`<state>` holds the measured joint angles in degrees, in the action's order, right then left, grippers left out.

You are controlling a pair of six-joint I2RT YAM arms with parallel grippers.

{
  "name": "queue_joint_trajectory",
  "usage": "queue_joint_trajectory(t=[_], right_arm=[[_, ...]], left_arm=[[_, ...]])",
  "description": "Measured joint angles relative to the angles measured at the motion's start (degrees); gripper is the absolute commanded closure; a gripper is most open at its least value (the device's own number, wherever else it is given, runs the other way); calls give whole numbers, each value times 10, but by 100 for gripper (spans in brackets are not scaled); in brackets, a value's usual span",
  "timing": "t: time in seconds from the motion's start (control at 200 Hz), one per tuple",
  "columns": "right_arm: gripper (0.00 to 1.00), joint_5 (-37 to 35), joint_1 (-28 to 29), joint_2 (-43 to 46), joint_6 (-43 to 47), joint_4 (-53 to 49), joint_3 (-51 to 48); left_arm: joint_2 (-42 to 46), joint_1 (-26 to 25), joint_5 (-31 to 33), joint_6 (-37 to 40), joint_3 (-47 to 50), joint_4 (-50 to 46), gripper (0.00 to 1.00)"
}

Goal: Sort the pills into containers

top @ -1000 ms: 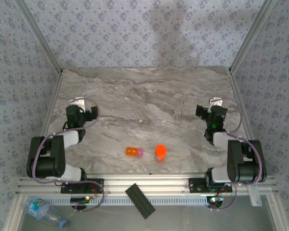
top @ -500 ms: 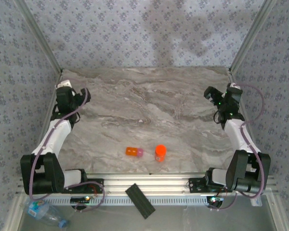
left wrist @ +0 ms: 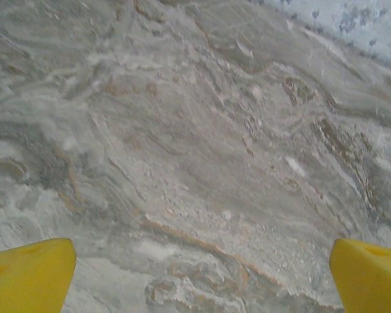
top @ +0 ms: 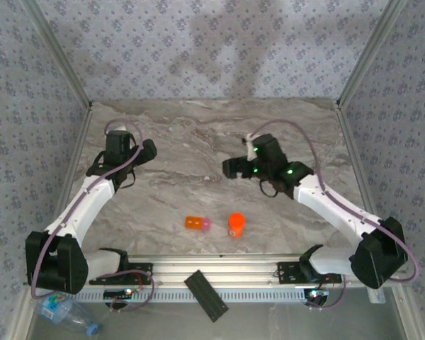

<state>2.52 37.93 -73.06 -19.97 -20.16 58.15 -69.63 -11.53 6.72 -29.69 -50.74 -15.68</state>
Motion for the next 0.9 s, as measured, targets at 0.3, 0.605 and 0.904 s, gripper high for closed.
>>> queue_joint_trajectory(t=[0.3, 0.605, 0.904], right_arm=[[6, -59, 237, -130, 38, -52, 77], [2, -76, 295, -165, 41, -70, 69], [1, -78, 294, -208, 92, -102, 69]], left_arm=[[-24, -5, 18, -12, 2, -20, 0], [-35, 15, 16, 3, -16, -37, 0], [-39, 16, -5, 2, -21, -42, 0]])
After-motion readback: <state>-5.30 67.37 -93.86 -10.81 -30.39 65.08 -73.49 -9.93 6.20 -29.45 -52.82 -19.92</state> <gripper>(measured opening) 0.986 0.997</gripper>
